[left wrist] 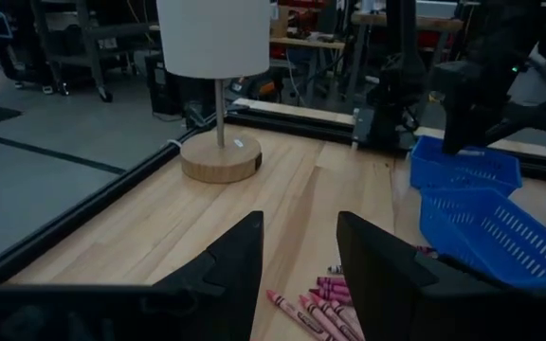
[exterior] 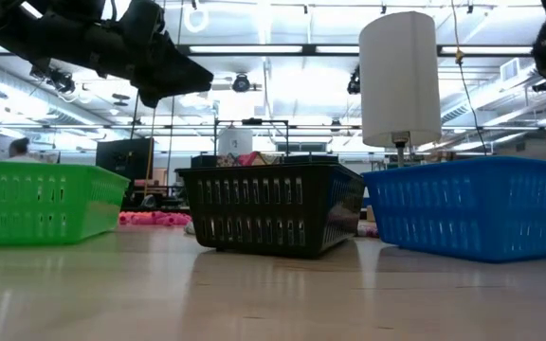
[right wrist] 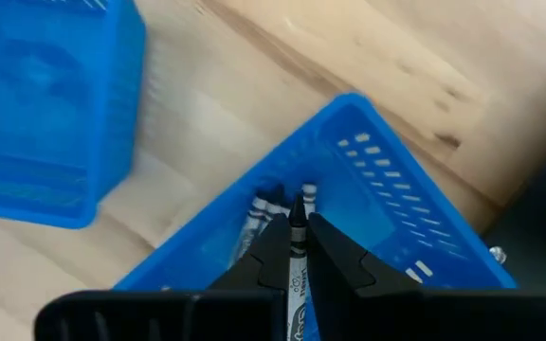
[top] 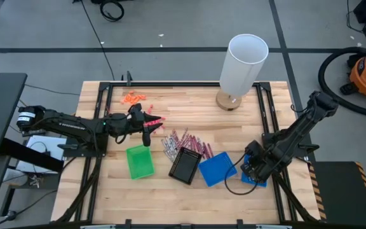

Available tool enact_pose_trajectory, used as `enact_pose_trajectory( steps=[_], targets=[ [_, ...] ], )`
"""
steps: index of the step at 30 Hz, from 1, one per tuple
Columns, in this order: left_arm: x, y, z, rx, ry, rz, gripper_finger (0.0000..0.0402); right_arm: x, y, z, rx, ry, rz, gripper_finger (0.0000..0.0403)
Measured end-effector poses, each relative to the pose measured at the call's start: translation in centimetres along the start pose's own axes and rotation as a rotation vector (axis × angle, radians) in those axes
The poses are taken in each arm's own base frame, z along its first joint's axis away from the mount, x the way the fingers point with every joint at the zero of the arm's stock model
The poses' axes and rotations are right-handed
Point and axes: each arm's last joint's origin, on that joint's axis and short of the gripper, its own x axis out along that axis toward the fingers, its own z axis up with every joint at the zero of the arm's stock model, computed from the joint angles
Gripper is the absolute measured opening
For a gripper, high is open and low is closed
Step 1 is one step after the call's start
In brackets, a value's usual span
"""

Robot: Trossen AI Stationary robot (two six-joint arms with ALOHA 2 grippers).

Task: Sort crayons
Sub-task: Put the black crayon into the right blue bin, then put the white crayon into the green bin

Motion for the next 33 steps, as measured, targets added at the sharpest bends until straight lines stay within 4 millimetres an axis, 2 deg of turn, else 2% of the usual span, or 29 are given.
enact_pose_trajectory(
  steps=[11, 20, 24, 33],
  targets=[
    [0.0, 0.0, 0.0, 0.013, 0.002, 0.0, 0.0149, 3.2, -1.2, -0.7, 0.032, 0.083, 0.04, 0.0037],
    [0.0, 0.0, 0.0, 0.019, 0.002, 0.0, 0.0149, 3.3, -1.3, -0.7, 0.034, 0.098, 0.039, 0.0086],
    [0.0, 0.0, 0.0, 0.019, 0.002, 0.0, 0.0149, 2.7, -1.5, -0.3, 0.037, 0.101, 0.034, 0.009],
    [0.0, 0.0, 0.0, 0.012, 0.003, 0.0, 0.0149, -1.0, -1.9, 1.5, 0.014, 0.032, 0.038, 0.0089]
  ],
)
